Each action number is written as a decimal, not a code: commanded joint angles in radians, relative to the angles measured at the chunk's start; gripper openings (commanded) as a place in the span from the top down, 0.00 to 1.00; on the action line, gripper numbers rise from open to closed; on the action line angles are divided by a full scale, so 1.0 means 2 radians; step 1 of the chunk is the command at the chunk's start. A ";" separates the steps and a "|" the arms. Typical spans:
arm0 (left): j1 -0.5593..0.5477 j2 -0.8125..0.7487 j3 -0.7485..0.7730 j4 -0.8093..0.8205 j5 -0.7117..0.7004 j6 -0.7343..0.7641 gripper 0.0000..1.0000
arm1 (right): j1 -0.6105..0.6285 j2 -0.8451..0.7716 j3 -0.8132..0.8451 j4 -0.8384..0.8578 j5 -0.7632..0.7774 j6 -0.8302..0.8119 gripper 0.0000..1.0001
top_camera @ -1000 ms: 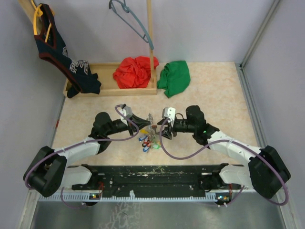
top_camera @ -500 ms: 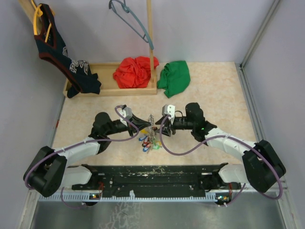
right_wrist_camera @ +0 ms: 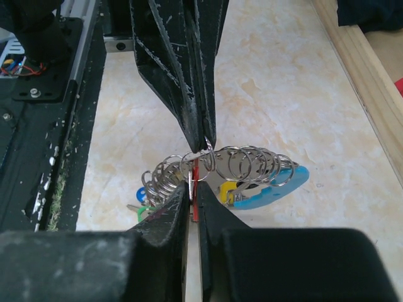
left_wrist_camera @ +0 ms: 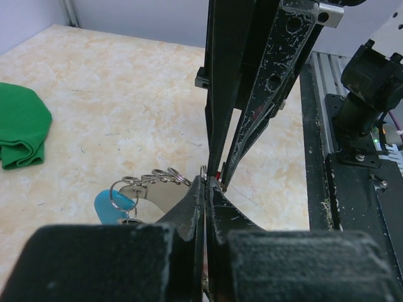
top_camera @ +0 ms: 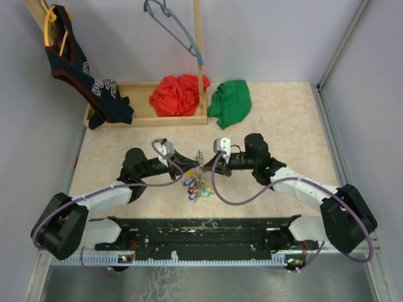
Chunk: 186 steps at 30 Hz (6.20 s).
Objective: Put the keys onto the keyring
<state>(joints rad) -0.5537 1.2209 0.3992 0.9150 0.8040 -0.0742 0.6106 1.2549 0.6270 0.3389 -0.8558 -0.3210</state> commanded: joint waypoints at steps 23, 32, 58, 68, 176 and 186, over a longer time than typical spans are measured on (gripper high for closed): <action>-0.001 -0.009 0.006 -0.010 0.011 0.042 0.60 | 0.014 -0.038 0.161 -0.266 0.065 -0.126 1.00; -0.018 0.006 0.032 -0.043 0.017 0.031 0.58 | 0.038 -0.037 0.175 -0.277 0.110 -0.132 1.00; -0.047 -0.011 0.037 -0.104 -0.094 -0.020 0.63 | 0.069 -0.043 0.174 -0.254 0.148 -0.123 1.00; -0.053 -0.011 0.044 -0.105 -0.103 -0.008 0.82 | 0.076 -0.041 0.179 -0.266 0.144 -0.123 1.00; -0.058 -0.006 0.055 -0.132 -0.082 0.063 1.00 | 0.078 -0.089 0.190 -0.399 0.322 -0.049 1.00; -0.058 -0.018 0.038 -0.093 -0.090 0.054 1.00 | 0.064 -0.070 0.150 -0.407 0.295 -0.011 1.00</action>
<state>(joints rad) -0.6785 1.2209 0.4942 0.6735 0.6491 0.0410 0.7666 1.1141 0.9348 -0.4580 -0.3000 -0.3809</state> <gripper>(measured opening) 0.006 0.017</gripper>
